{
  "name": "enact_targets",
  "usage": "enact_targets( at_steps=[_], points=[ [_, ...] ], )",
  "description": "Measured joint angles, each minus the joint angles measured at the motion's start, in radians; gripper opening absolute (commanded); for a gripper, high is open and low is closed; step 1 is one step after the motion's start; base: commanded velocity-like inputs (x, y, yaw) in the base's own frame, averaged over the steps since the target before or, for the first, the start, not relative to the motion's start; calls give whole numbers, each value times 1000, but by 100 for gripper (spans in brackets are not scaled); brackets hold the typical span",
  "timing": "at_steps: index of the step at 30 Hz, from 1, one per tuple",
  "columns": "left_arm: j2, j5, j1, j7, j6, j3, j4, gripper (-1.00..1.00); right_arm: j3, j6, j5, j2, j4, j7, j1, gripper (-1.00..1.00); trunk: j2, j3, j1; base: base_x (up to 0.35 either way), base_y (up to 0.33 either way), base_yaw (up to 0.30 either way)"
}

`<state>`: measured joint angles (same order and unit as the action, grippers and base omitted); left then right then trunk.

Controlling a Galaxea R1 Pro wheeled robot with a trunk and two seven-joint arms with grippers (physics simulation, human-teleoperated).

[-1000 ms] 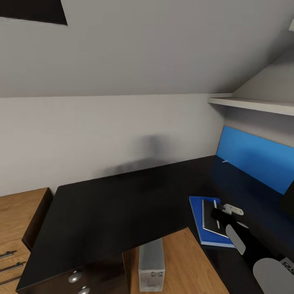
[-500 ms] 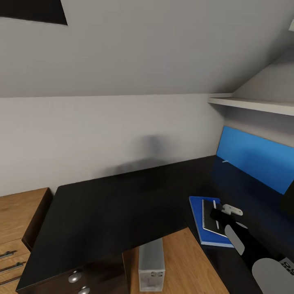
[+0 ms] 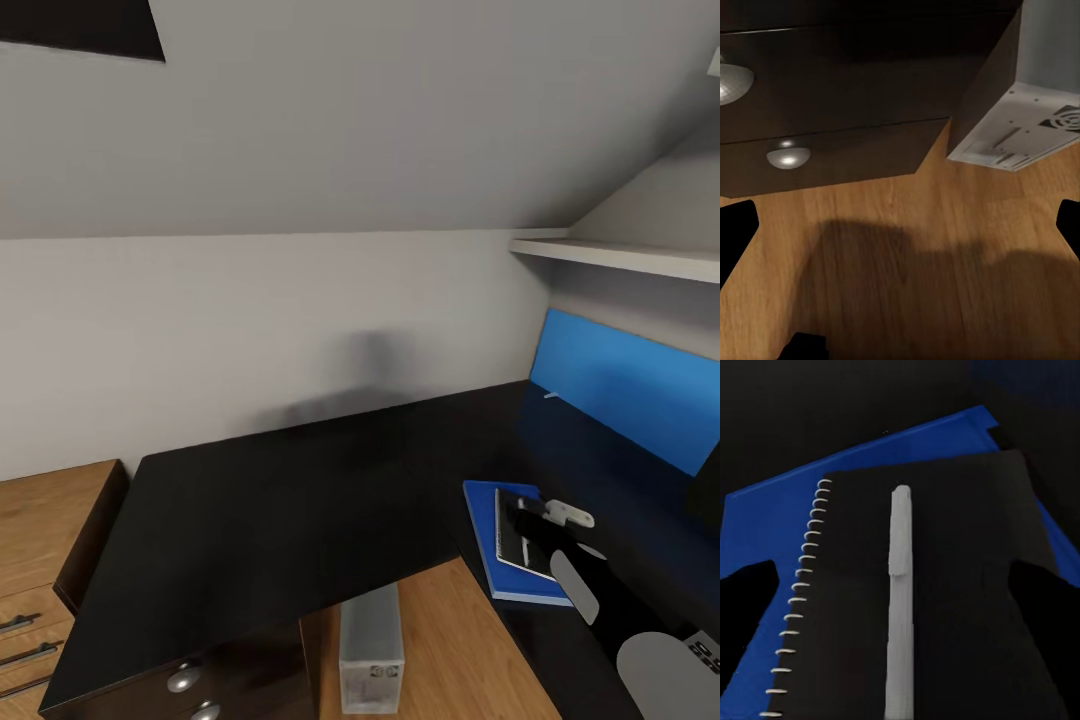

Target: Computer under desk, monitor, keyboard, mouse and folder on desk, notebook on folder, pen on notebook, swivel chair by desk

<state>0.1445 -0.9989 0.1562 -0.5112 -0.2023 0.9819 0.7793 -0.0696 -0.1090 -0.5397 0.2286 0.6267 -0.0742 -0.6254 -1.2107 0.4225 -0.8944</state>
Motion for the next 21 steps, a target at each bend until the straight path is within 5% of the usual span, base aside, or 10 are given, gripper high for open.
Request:
enact_targets(
  at_steps=[14,21],
  points=[
    [0,0,0,0,0,0,0,100,0,-12,-3,2,53,1,0,100,0,0,0,0,0,0],
    [0,0,0,0,0,0,0,100,0,-153,-8,2,229,-1,3,100,0,0,0,0,0,0]
  ],
)
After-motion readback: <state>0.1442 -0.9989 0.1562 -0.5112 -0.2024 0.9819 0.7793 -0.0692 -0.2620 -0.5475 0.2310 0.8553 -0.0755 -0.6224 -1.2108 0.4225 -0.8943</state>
